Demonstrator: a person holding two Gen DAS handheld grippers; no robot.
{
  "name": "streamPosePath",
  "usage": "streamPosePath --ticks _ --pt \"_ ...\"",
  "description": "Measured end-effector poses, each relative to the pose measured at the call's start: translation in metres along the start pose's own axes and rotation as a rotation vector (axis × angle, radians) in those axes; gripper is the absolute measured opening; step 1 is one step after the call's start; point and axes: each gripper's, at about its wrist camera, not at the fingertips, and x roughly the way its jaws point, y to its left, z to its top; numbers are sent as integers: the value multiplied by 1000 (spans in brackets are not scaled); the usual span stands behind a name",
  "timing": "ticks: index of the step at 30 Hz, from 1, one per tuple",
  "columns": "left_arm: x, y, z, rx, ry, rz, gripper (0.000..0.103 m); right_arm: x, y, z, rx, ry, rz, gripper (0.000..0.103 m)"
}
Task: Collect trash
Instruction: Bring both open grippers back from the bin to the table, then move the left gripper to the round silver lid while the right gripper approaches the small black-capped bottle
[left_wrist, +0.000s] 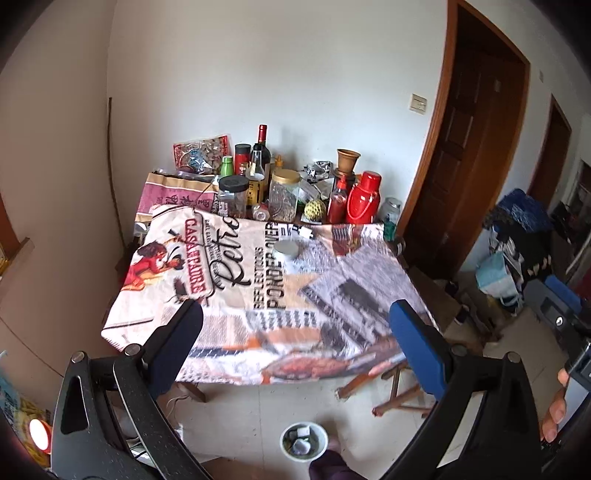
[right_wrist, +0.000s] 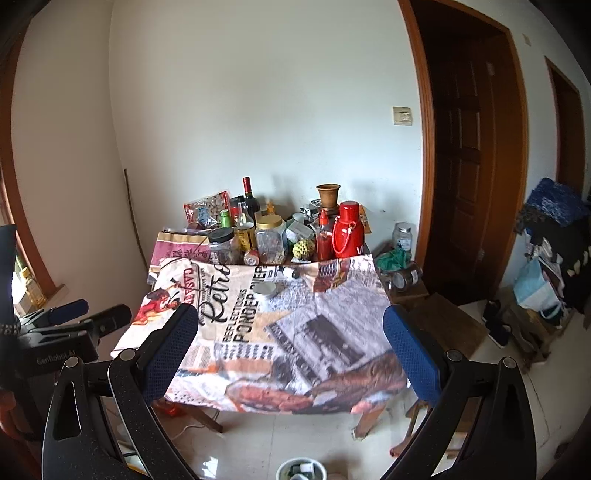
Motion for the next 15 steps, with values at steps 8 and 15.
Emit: streamPosePath --ticks 8,15 --pt "65 -35 55 -53 -7 30 101 52 -45 45 -50 12 44 100" --pt "120 -62 77 -73 27 65 101 94 -76 68 -73 28 68 100"
